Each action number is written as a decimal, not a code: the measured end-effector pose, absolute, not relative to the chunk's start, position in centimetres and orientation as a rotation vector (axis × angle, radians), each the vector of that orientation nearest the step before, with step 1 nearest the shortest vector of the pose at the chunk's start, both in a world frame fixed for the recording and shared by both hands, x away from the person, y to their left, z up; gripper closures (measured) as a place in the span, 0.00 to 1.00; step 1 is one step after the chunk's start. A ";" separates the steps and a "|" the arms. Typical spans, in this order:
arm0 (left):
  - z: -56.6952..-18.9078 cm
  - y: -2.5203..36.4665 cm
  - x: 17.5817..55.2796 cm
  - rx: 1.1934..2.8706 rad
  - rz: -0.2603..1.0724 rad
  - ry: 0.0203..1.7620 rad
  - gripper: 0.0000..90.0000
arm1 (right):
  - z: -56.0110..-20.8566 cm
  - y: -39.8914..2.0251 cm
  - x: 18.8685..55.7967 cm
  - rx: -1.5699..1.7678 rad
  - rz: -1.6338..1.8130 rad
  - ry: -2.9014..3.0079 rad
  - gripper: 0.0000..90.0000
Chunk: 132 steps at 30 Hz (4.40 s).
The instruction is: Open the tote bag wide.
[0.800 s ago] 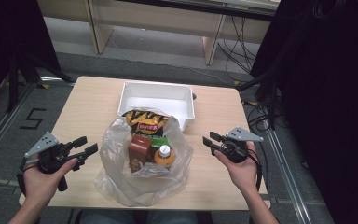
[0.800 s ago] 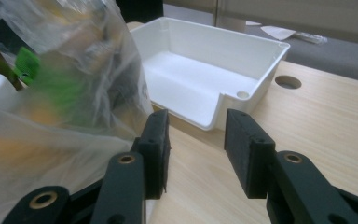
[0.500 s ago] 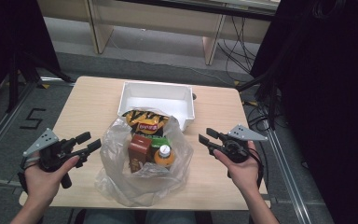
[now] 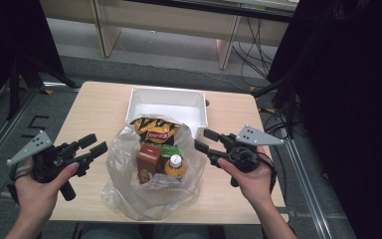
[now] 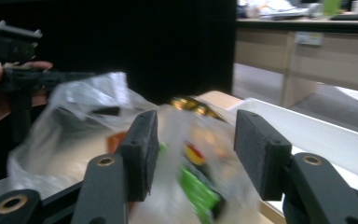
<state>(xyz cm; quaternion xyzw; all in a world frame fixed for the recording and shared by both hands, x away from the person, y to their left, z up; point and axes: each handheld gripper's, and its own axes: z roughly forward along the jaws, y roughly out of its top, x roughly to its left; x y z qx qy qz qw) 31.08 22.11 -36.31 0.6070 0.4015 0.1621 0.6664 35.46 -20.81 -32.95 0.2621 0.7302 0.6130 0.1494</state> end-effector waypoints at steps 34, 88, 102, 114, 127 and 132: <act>-39.7 18.7 35.3 1.778 0.335 0.971 0.70 | -35.0 -19.0 38.7 0.767 1.221 2.132 1.00; -47.1 18.5 36.6 1.967 0.173 1.142 1.00 | -43.7 -21.5 41.0 0.989 0.933 2.426 1.00; -47.8 18.1 36.7 2.085 0.238 1.133 1.00 | -45.3 -21.8 41.9 1.036 0.739 2.492 1.00; -48.6 17.6 36.9 2.123 0.238 1.139 1.00 | -46.2 -21.6 42.3 1.006 0.612 2.540 1.00; -48.5 17.4 36.7 2.125 0.244 1.115 1.00 | -42.7 -23.3 41.3 1.057 1.109 2.437 0.74; -48.4 17.4 36.7 2.123 0.256 1.114 1.00 | -40.2 -22.7 41.3 0.997 1.347 2.336 0.64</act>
